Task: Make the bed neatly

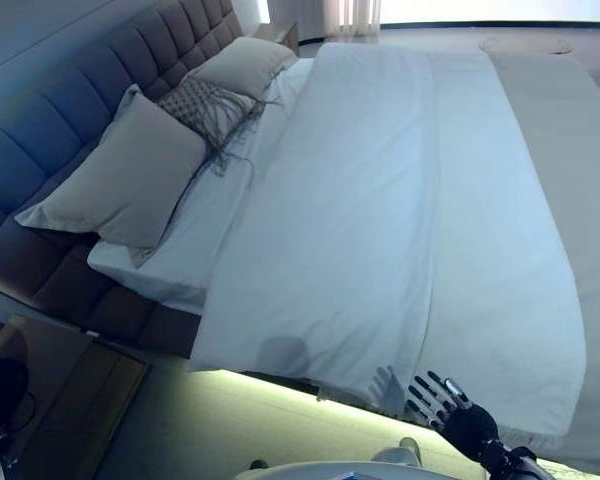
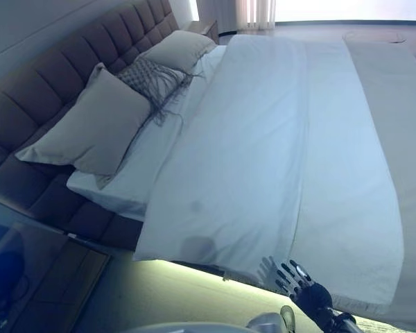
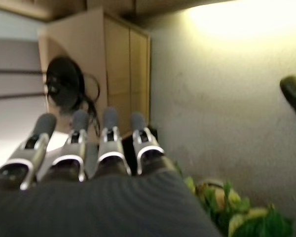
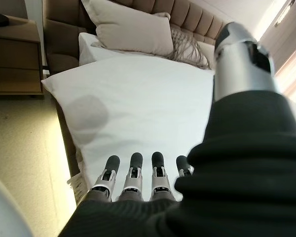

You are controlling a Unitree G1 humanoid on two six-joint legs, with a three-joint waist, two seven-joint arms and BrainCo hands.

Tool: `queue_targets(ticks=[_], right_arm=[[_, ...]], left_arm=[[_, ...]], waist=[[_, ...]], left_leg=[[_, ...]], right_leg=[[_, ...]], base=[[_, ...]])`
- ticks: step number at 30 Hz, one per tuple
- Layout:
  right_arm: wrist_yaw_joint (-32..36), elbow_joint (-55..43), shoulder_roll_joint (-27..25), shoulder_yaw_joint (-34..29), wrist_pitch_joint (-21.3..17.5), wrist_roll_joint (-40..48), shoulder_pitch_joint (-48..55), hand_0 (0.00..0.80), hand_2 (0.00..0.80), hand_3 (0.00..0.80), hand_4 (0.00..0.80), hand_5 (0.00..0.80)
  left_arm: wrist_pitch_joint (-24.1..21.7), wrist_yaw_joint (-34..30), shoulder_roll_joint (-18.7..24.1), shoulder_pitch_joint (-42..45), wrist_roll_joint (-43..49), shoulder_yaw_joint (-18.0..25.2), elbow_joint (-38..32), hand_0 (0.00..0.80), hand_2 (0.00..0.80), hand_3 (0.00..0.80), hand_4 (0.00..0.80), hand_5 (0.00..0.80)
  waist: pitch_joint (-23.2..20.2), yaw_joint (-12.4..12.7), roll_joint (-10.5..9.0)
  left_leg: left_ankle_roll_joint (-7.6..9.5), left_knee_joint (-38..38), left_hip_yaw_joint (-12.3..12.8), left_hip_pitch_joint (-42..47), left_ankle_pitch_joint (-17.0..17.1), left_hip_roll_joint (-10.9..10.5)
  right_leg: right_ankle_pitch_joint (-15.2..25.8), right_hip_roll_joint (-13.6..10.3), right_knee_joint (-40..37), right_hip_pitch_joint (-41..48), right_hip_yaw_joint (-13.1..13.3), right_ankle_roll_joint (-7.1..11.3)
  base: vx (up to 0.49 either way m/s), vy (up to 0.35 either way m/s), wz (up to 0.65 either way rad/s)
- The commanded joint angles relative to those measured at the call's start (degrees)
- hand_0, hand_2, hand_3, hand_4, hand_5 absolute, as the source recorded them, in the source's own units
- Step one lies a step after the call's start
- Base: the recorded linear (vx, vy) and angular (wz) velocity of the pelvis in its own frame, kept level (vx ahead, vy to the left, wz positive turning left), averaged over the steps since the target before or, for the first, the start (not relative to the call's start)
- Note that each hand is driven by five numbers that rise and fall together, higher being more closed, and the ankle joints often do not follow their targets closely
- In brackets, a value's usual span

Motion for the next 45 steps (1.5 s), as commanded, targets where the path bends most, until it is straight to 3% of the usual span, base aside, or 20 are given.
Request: queue_targets(ticks=[1,4,10,15,20,24,29,33,38,42,45], right_arm=[[0.7,-4.5,1.2,-1.0,-1.7,2.7,1.1,0.0,0.0,0.0,0.0,0.0],[2.1,-3.9,1.4,-1.2,-2.8,2.7,1.6,0.0,0.0,0.0,0.0,0.0],[6.7,-2.3,4.6,-3.3,-5.3,2.3,3.8,0.0,0.0,0.0,0.0,0.0],[6.9,-2.7,4.6,-3.3,-6.5,2.7,3.1,0.0,0.0,0.0,0.0,0.0],[4.6,-1.6,1.5,-0.8,-8.8,5.9,-6.1,0.0,0.0,0.0,0.0,0.0],[3.0,-0.6,1.3,1.0,-10.3,6.6,-13.4,0.0,0.0,0.0,0.0,0.0],[2.6,-0.6,0.4,1.1,-12.2,6.3,-15.0,0.0,0.0,0.0,0.0,0.0],[2.4,0.3,-1.1,-0.6,-14.6,4.1,-16.3,0.0,0.0,0.0,0.0,0.0],[-2.0,3.9,-3.0,-2.6,-15.2,1.2,-20.0,0.0,0.0,0.0,0.0,0.0],[-2.3,11.3,-3.2,-3.1,-15.8,-0.6,-24.7,0.0,0.0,0.0,0.0,0.0],[0.7,14.6,-3.1,-4.4,-16.1,0.6,-28.2,0.0,0.0,0.0,0.0,0.0]], left_arm=[[-2.9,-6.3,4.8,0.6,-1.0,2.6,-1.6,0.0,0.0,0.0,0.0,0.0],[-3.6,-11.7,2.3,0.1,-4.7,0.6,-8.5,0.0,0.0,0.0,0.0,0.0],[-5.9,-21.1,-10.9,5.5,-17.8,-7.5,-37.3,0.0,0.0,0.0,0.0,0.0],[-9.8,-27.3,-20.8,8.8,-19.5,-15.7,-44.8,0.0,0.0,0.0,0.0,0.0],[-14.6,-25.8,-24.0,2.1,-24.8,-24.2,-46.9,0.0,0.0,0.0,0.0,0.0],[-18.7,-23.3,-25.2,-2.7,-28.1,-28.0,-46.6,0.0,0.0,0.0,0.0,0.0],[-21.1,-22.2,-25.6,-3.0,-27.4,-29.4,-47.1,0.0,0.0,0.0,0.0,0.0],[-23.8,-15.8,-25.4,-2.5,-19.0,-31.0,-45.4,0.0,0.0,0.0,0.0,0.0],[-22.3,-10.3,-24.1,-4.7,-11.4,-31.2,-39.2,0.0,0.0,0.0,0.0,0.0],[-21.6,-12.5,-26.3,-6.8,-12.0,-30.4,-35.8,0.0,0.0,0.0,0.0,0.0],[-23.6,-15.6,-29.2,-7.0,-13.0,-31.4,-36.6,0.0,0.0,0.0,0.0,0.0]], waist=[[-2.8,1.0,-2.65],[-2.6,1.3,-2.82],[-1.1,4.0,-3.61],[0.9,5.0,-4.1],[5.9,4.8,-4.48],[10.3,4.3,-4.94],[11.7,3.8,-5.32],[11.4,3.5,-5.24],[10.1,2.8,-4.74],[9.9,2.3,-4.11],[11.4,2.1,-3.59]], left_leg=[[2.64,4.3,-0.7,-3.6,1.5,3.1],[2.62,4.5,-0.7,-3.8,1.4,3.2],[2.74,5.5,-1.8,-5.3,0.9,3.3],[2.94,6.7,-3.2,-7.0,1.1,3.2],[2.63,8.2,-3.9,-12.4,2.0,3.8],[2.11,8.5,-3.6,-15.4,3.3,4.3],[1.89,9.0,-3.1,-16.3,4.0,4.7],[1.75,9.5,-3.2,-16.3,4.0,4.9],[1.62,10.0,-3.0,-15.5,3.6,5.1],[1.39,10.7,-3.0,-15.2,2.7,5.0],[1.19,12.2,-3.6,-16.8,1.9,4.5]], right_leg=[[0.8,-6.9,9.0,-5.5,3.2,1.22],[0.7,-6.9,9.2,-5.7,3.1,1.22],[0.6,-6.8,9.4,-6.3,2.1,1.22],[0.0,-6.3,10.4,-7.4,2.5,1.12],[1.0,-5.0,10.2,-12.2,4.3,0.89],[2.6,-4.2,9.1,-14.6,5.2,0.83],[3.4,-4.0,8.9,-15.6,5.4,0.77],[3.7,-4.1,9.0,-15.6,5.2,0.57],[3.4,-4.8,9.6,-15.4,5.4,0.67],[2.8,-5.5,10.3,-15.7,5.9,0.81],[2.6,-6.1,11.5,-18.0,7.1,0.82]], base=[[-0.008,0.016,0.05],[-0.034,-0.023,0.04],[-0.07,-0.08,0.05],[-0.062,-0.055,0.02],[-0.295,-0.04,0.08],[-0.248,-0.034,-0.1],[-0.045,-0.016,-0.08],[0.022,0.011,-0.06],[0.057,0.045,-0.04],[0.051,0.066,-0.03],[-0.057,0.075,-0.02]])
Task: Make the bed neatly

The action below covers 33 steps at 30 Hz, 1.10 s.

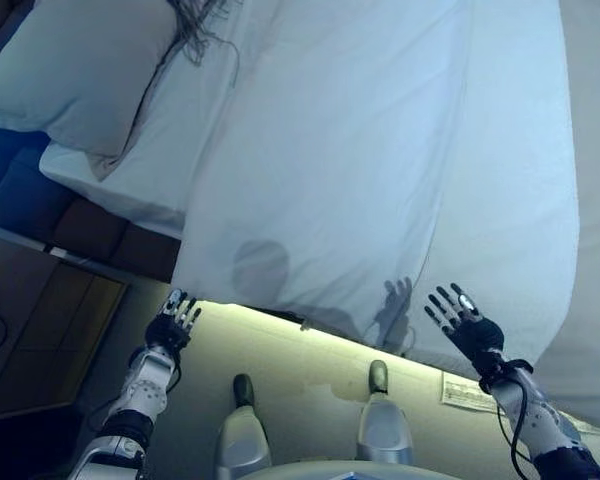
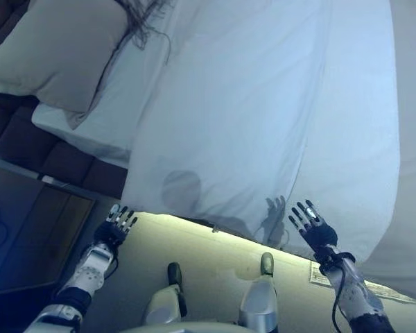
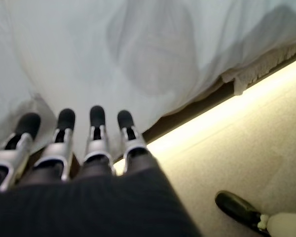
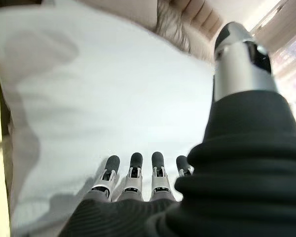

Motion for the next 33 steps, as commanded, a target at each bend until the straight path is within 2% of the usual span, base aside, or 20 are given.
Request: queue_targets(ticks=[1,8,13,17,23,26,31,33], right_arm=[[3.8,-1.0,-2.6,-3.7,-3.4,0.9,-3.5,0.0,0.0,0.0,0.0,0.0],[8.2,-1.5,-1.8,-4.9,-5.8,0.9,-8.9,0.0,0.0,0.0,0.0,0.0],[8.9,-4.9,0.1,-6.4,-6.2,1.3,-10.8,0.0,0.0,0.0,0.0,0.0],[8.7,-8.7,1.9,-6.6,-6.4,-0.5,-11.9,0.0,0.0,0.0,0.0,0.0],[8.1,-13.7,4.0,-7.5,-6.2,-2.5,-12.7,0.0,0.0,0.0,0.0,0.0],[8.4,-14.4,3.1,-8.6,-6.1,-2.3,-14.8,0.0,0.0,0.0,0.0,0.0],[9.1,-16.2,2.2,-10.3,-5.9,-1.9,-17.6,0.0,0.0,0.0,0.0,0.0],[8.3,-17.1,0.9,-10.8,-5.8,-0.7,-18.7,0.0,0.0,0.0,0.0,0.0]], left_arm=[[-3.9,-5.0,-1.7,-2.5,-0.2,0.1,0.6,0.0,0.0,0.0,0.0,0.0],[-5.5,-11.7,-1.7,-7.3,-9.0,0.3,-2.0,0.0,0.0,0.0,0.0,0.0],[-5.2,-11.8,-0.1,-13.0,-9.2,1.1,-2.4,0.0,0.0,0.0,0.0,0.0],[-5.3,-12.8,0.7,-14.9,-10.0,1.7,-4.3,0.0,0.0,0.0,0.0,0.0],[-5.3,-15.8,-0.3,-16.0,-11.0,2.8,-8.2,0.0,0.0,0.0,0.0,0.0],[-5.3,-15.8,-0.4,-17.8,-9.3,2.7,-9.8,0.0,0.0,0.0,0.0,0.0],[-4.7,-13.3,2.2,-21.8,-9.6,3.5,-10.6,0.0,0.0,0.0,0.0,0.0],[-4.3,-13.2,3.0,-23.1,-9.8,3.7,-9.8,0.0,0.0,0.0,0.0,0.0]], waist=[[-0.4,-0.5,-0.14],[6.3,-1.3,-0.04],[10.1,-1.7,-1.16],[12.2,-1.8,-2.05],[12.2,-1.7,-2.68],[12.2,-1.5,-2.72],[12.2,-1.1,-3.39],[12.2,-1.3,-3.0]], left_leg=[[0.48,6.6,-3.2,-6.1,0.4,3.2],[0.37,7.4,-3.3,-14.4,1.9,2.2],[0.17,9.2,-4.7,-20.7,2.8,1.4],[0.3,11.1,-4.8,-24.7,3.0,1.1],[0.67,13.3,-4.9,-31.3,3.0,-0.3],[0.66,15.2,-5.5,-35.3,2.9,-1.1],[0.64,19.8,-5.6,-42.3,2.0,-1.0],[0.8,21.8,-5.4,-44.6,1.5,-1.3]], right_leg=[[0.5,-6.8,8.0,-7.2,3.6,2.25],[2.6,-6.2,7.7,-14.8,5.9,2.42],[3.6,-6.3,8.7,-20.1,6.4,2.37],[4.5,-6.5,8.9,-23.5,6.8,2.3],[5.1,-6.9,9.5,-28.9,7.0,1.93],[5.4,-7.1,10.0,-32.3,7.3,1.61],[5.8,-7.4,12.0,-38.3,7.7,0.76],[5.8,-7.6,13.0,-40.6,8.0,0.54]], base=[[-0.172,0.09,-0.07],[-0.183,0.051,-0.05],[-0.148,0.019,-0.05],[-0.093,0.036,-0.03],[-0.048,0.062,-0.03],[-0.057,0.07,0.03],[-0.052,0.039,0.02],[-0.05,0.089,-0.02]])
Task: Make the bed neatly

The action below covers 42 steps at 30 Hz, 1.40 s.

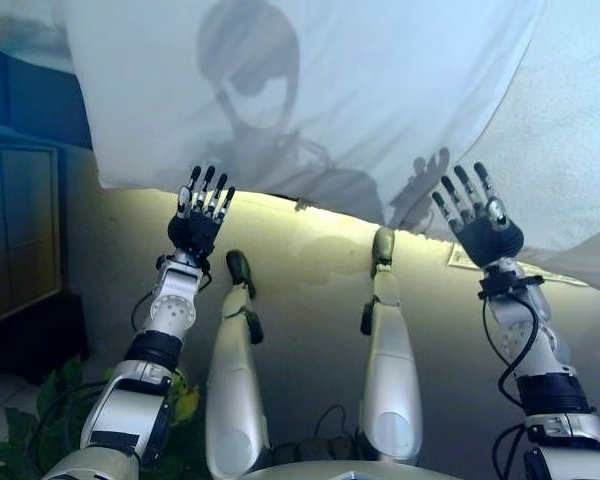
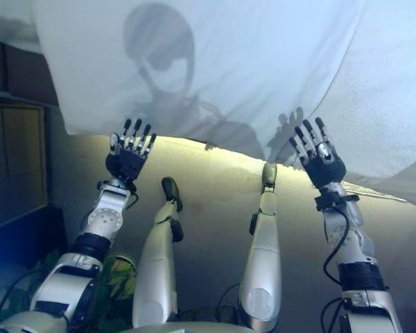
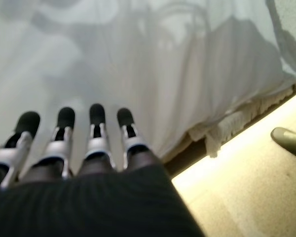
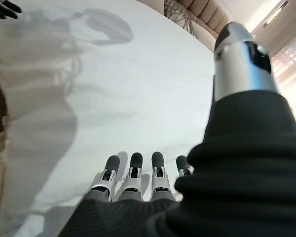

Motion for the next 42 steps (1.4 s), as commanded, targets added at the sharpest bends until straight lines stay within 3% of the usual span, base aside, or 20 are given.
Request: queue_targets(ticks=[1,8,9,12,14,16,20,23,25,28,32,35,36,39,42], right_arm=[[0.5,-5.5,-3.0,-4.1,-1.1,1.5,-0.8,0.0,0.0,0.0,0.0,0.0],[-0.9,-6.6,-6.7,-6.2,0.7,1.4,-2.7,0.0,0.0,0.0,0.0,0.0],[-0.8,-6.1,-7.2,-6.4,1.0,1.7,-3.1,0.0,0.0,0.0,0.0,0.0],[-0.9,-5.6,-8.2,-7.2,1.7,1.7,-4.5,0.0,0.0,0.0,0.0,0.0],[-0.9,-5.7,-9.3,-7.2,2.6,1.9,-4.4,0.0,0.0,0.0,0.0,0.0],[-1.0,-5.6,-10.2,-6.9,3.2,2.4,-4.6,0.0,0.0,0.0,0.0,0.0],[-0.5,-5.6,-10.2,-5.9,2.9,3.3,-4.1,0.0,0.0,0.0,0.0,0.0],[-0.4,-6.1,-10.0,-5.0,1.9,3.8,-3.7,0.0,0.0,0.0,0.0,0.0],[-0.8,-6.5,-9.7,-4.1,1.8,4.1,-3.9,0.0,0.0,0.0,0.0,0.0],[-1.8,-8.5,-8.8,-3.1,0.9,4.1,-2.9,0.0,0.0,0.0,0.0,0.0],[-2.5,-9.4,-8.4,-5.2,1.5,2.9,-2.0,0.0,0.0,0.0,0.0,0.0],[-2.6,-7.3,-11.3,-7.6,2.9,3.3,-2.7,0.0,0.0,0.0,0.0,0.0],[-2.0,-5.2,-12.5,-9.0,3.7,3.3,-3.5,0.0,0.0,0.0,0.0,0.0],[-2.4,-2.9,-14.3,-11.0,5.5,3.3,-4.9,0.0,0.0,0.0,0.0,0.0],[-4.3,-2.4,-15.1,-11.1,6.2,2.9,-6.6,0.0,0.0,0.0,0.0,0.0]], left_arm=[[-1.5,-0.5,4.1,-2.5,-0.9,4.3,-0.2,0.0,0.0,0.0,0.0,0.0],[-4.0,2.6,2.2,-3.3,-2.5,3.5,-0.7,0.0,0.0,0.0,0.0,0.0],[-3.7,3.8,2.3,-3.9,-1.8,3.5,-0.1,0.0,0.0,0.0,0.0,0.0],[-3.1,8.5,3.1,-5.6,0.3,3.2,1.7,0.0,0.0,0.0,0.0,0.0],[-2.9,13.4,4.0,-5.6,2.1,2.5,4.7,0.0,0.0,0.0,0.0,0.0],[-2.1,18.3,4.9,-6.4,5.4,2.4,9.3,0.0,0.0,0.0,0.0,0.0],[0.4,22.1,5.9,-7.8,12.7,4.4,20.5,0.0,0.0,0.0,0.0,0.0],[4.4,26.1,7.2,-8.9,17.5,5.6,28.2,0.0,0.0,0.0,0.0,0.0],[5.5,25.8,8.6,-10.0,20.1,5.7,33.4,0.0,0.0,0.0,0.0,0.0],[5.3,25.5,9.3,-10.3,17.3,5.9,33.6,0.0,0.0,0.0,0.0,0.0],[4.4,18.3,9.2,-6.1,4.8,9.2,28.7,0.0,0.0,0.0,0.0,0.0],[4.2,7.2,6.3,1.3,-8.4,11.9,16.5,0.0,0.0,0.0,0.0,0.0],[3.3,1.7,4.0,5.6,-12.8,11.7,9.6,0.0,0.0,0.0,0.0,0.0],[0.3,-3.9,-1.6,12.7,-14.9,10.7,-5.7,0.0,0.0,0.0,0.0,0.0],[-1.9,-4.3,-5.2,13.8,-13.1,9.6,-11.4,0.0,0.0,0.0,0.0,0.0]], waist=[[0.0,-0.3,-1.23],[0.0,-1.0,0.49],[0.0,-0.9,0.63],[0.0,-1.3,0.97],[0.0,-1.3,1.17],[0.0,-1.6,1.06],[0.0,-1.9,-0.12],[0.0,-2.2,-0.95],[0.0,-2.4,-1.3],[0.0,-2.5,-1.36],[0.0,-2.2,0.84],[0.0,-1.3,3.61],[0.0,-0.6,4.83],[0.0,1.0,6.92],[0.0,1.7,7.81]], left_leg=[[-1.08,6.0,-3.8,-6.5,2.6,0.1],[-0.59,12.5,-3.0,-11.3,-0.4,-1.4],[-0.95,13.5,-3.0,-10.8,-2.2,-1.1],[-0.47,15.4,-2.0,-13.8,-1.8,-1.2],[-0.76,16.9,-2.2,-13.7,-3.8,-0.7],[-0.71,17.4,-2.0,-14.4,-3.6,-0.5],[-0.79,16.5,-2.1,-14.4,-2.6,-0.3],[-1.14,15.8,-2.4,-13.8,-1.8,0.0],[-1.27,14.7,-2.3,-12.8,-0.9,0.3],[-1.27,12.7,-2.0,-10.5,-0.2,0.6],[-0.89,10.4,-1.5,-7.5,1.2,-0.3],[-0.84,9.1,-0.9,-4.6,0.7,-1.3],[-0.8,8.7,-0.8,-3.7,0.2,-1.8],[-0.57,8.5,-1.1,-2.8,-0.7,-3.0],[-0.33,8.3,-1.2,-2.8,-1.1,-3.9]], right_leg=[[1.1,-6.1,5.4,-3.8,1.7,0.25],[1.0,-6.6,9.0,-9.7,4.6,-0.72],[-0.5,-6.2,10.1,-9.3,4.9,-0.5],[0.5,-6.5,11.5,-12.4,5.3,-1.25],[-1.5,-5.8,13.7,-12.6,5.9,-1.22],[-1.8,-5.4,14.5,-13.5,6.1,-1.35],[-1.9,-4.7,14.3,-13.5,5.6,-1.61],[-2.0,-4.3,13.9,-12.9,5.0,-1.53],[-2.0,-4.1,13.5,-12.0,4.6,-1.43],[-1.6,-4.1,11.8,-10.1,4.0,-1.15],[0.3,-6.0,9.7,-8.3,3.6,-1.1],[-0.1,-7.4,9.3,-6.6,3.7,-0.89],[-0.3,-8.0,9.3,-6.2,3.8,-0.93],[-0.9,-8.7,9.7,-5.6,4.2,-1.09],[-1.3,-8.8,9.9,-5.7,4.5,-1.39]], base=[[-0.034,0.19,0.0],[0.02,0.154,-0.13],[-0.013,0.065,-0.03],[-0.018,0.034,-0.02],[0.06,0.039,-0.03],[-0.03,0.04,-0.07],[-0.011,-0.025,-0.02],[-0.039,-0.067,-0.05],[-0.031,-0.042,-0.05],[-0.014,-0.069,-0.06],[-0.042,0.001,0.04],[0.047,0.073,0.07],[0.062,0.1,0.21],[0.051,0.053,0.24],[0.024,0.045,0.11]])
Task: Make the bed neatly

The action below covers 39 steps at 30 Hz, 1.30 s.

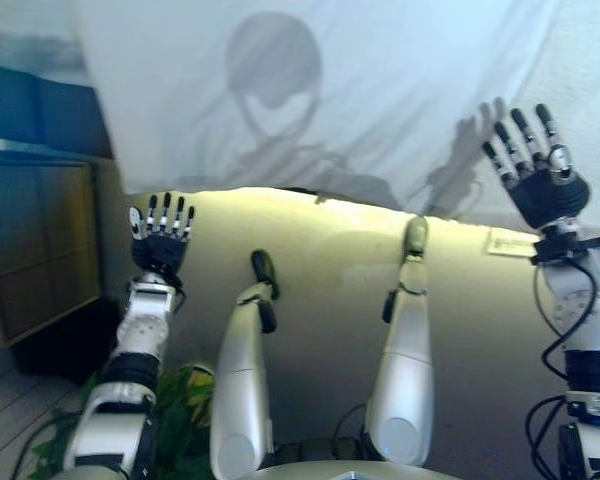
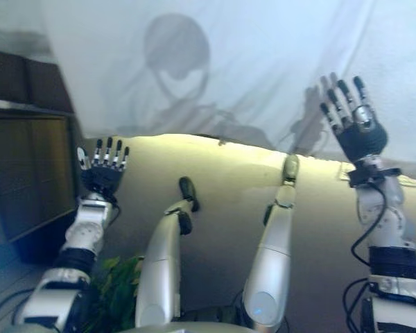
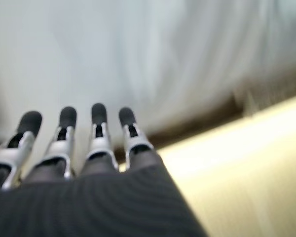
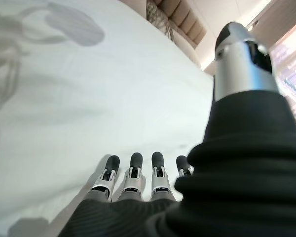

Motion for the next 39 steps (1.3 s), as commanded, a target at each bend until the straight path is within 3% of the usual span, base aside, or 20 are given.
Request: queue_targets(ticks=[1,6,9,14,19,20,23,26,28,34,39], right_arm=[[-1.7,-0.9,-4.2,-2.8,0.5,1.4,-2.6,0.0,0.0,0.0,0.0,0.0],[-3.8,0.0,-7.4,-1.6,2.1,2.9,-6.7,0.0,0.0,0.0,0.0,0.0],[-1.1,0.7,-7.8,-1.6,2.6,1.9,-7.2,0.0,0.0,0.0,0.0,0.0],[2.9,-1.1,-4.9,-0.4,1.0,1.2,-5.5,0.0,0.0,0.0,0.0,0.0],[2.7,-3.0,-3.4,2.0,-1.5,1.9,-5.8,0.0,0.0,0.0,0.0,0.0],[2.5,-2.1,-3.6,3.0,-2.5,2.5,-6.8,0.0,0.0,0.0,0.0,0.0],[0.3,2.4,-1.2,11.8,-10.6,0.1,-11.8,0.0,0.0,0.0,0.0,0.0],[-0.9,8.5,1.6,17.8,-17.7,-1.8,-16.5,0.0,0.0,0.0,0.0,0.0],[-0.1,13.1,2.5,20.0,-20.4,-1.9,-19.3,0.0,0.0,0.0,0.0,0.0],[0.7,22.8,3.7,24.9,-25.1,-2.8,-26.6,0.0,0.0,0.0,0.0,0.0],[0.1,26.4,4.7,26.0,-27.3,-4.1,-28.5,0.0,0.0,0.0,0.0,0.0]], left_arm=[[-4.3,-1.0,-0.9,0.0,0.5,1.5,-1.9,0.0,0.0,0.0,0.0,0.0],[-6.8,7.0,3.3,-9.8,1.0,0.9,4.8,0.0,0.0,0.0,0.0,0.0],[-6.9,8.4,6.7,-15.2,-1.3,1.0,7.8,0.0,0.0,0.0,0.0,0.0],[-6.9,8.4,8.9,-19.2,-3.4,1.7,5.4,0.0,0.0,0.0,0.0,0.0],[-8.9,9.3,9.5,-22.8,-5.3,0.6,3.1,0.0,0.0,0.0,0.0,0.0],[-9.1,9.4,9.2,-23.5,-4.6,0.4,3.3,0.0,0.0,0.0,0.0,0.0],[-11.8,10.4,6.9,-26.6,-2.9,-2.6,5.3,0.0,0.0,0.0,0.0,0.0],[-12.3,13.1,7.0,-30.3,-3.0,-4.7,9.4,0.0,0.0,0.0,0.0,0.0],[-11.8,15.3,7.7,-31.6,-2.9,-5.7,12.8,0.0,0.0,0.0,0.0,0.0],[-8.1,16.5,9.3,-34.2,-3.5,-7.4,22.4,0.0,0.0,0.0,0.0,0.0],[-7.1,17.7,7.8,-32.8,-2.5,-8.2,24.8,0.0,0.0,0.0,0.0,0.0]], waist=[[0.1,-0.2,1.87],[0.1,-1.8,1.36],[0.1,-2.4,0.54],[0.1,-1.7,-1.48],[0.1,-1.4,-3.7],[0.1,-1.3,-4.02],[0.1,-1.0,-3.4],[0.1,-0.1,-2.88],[0.1,0.6,-2.49],[0.1,1.9,-0.42],[0.1,2.6,1.08]], left_leg=[[-3.37,-3.0,-2.6,-0.9,5.6,1.7],[-3.35,-1.2,-1.8,-3.5,5.6,1.7],[-3.46,0.7,-1.6,-6.1,5.3,2.2],[-3.41,5.7,-3.0,-12.3,2.6,2.7],[-3.26,11.0,-3.6,-18.7,-0.2,3.4],[-2.94,11.5,-3.4,-20.1,0.0,3.5],[-2.5,13.6,-2.6,-22.5,-1.8,3.7],[-2.67,14.9,-2.5,-25.3,-2.3,3.6],[-2.82,16.1,-2.6,-26.9,-2.6,3.6],[-3.06,19.0,-2.5,-30.1,-3.6,4.2],[-3.29,19.7,-2.4,-31.0,-4.1,3.9]], right_leg=[[0.2,-1.6,2.0,-2.0,1.3,-3.08],[0.0,-1.4,3.3,-4.8,2.7,-3.76],[0.7,-1.3,3.6,-7.0,3.4,-3.87],[0.1,-0.1,7.4,-11.5,4.2,-3.92],[-0.7,1.2,11.2,-16.2,4.1,-4.16],[-0.4,1.0,11.2,-17.1,4.0,-4.41],[-1.7,1.4,13.0,-19.6,4.5,-4.65],[-1.6,1.2,12.9,-21.4,4.4,-4.46],[-1.4,0.9,12.8,-22.0,4.1,-4.37],[-1.7,0.3,15.2,-24.8,4.2,-4.31],[-2.2,-0.3,16.2,-26.2,4.7,-4.03]], base=[[0.024,0.104,0.06],[0.029,0.13,0.13],[0.041,0.129,0.1],[0.049,-0.002,-0.07],[-0.004,-0.035,-0.07],[0.0,0.0,0.0],[0.017,0.019,-0.04],[0.0,0.0,0.0],[0.0,0.0,0.0],[-0.01,0.014,0.01],[-0.021,0.013,0.04]])
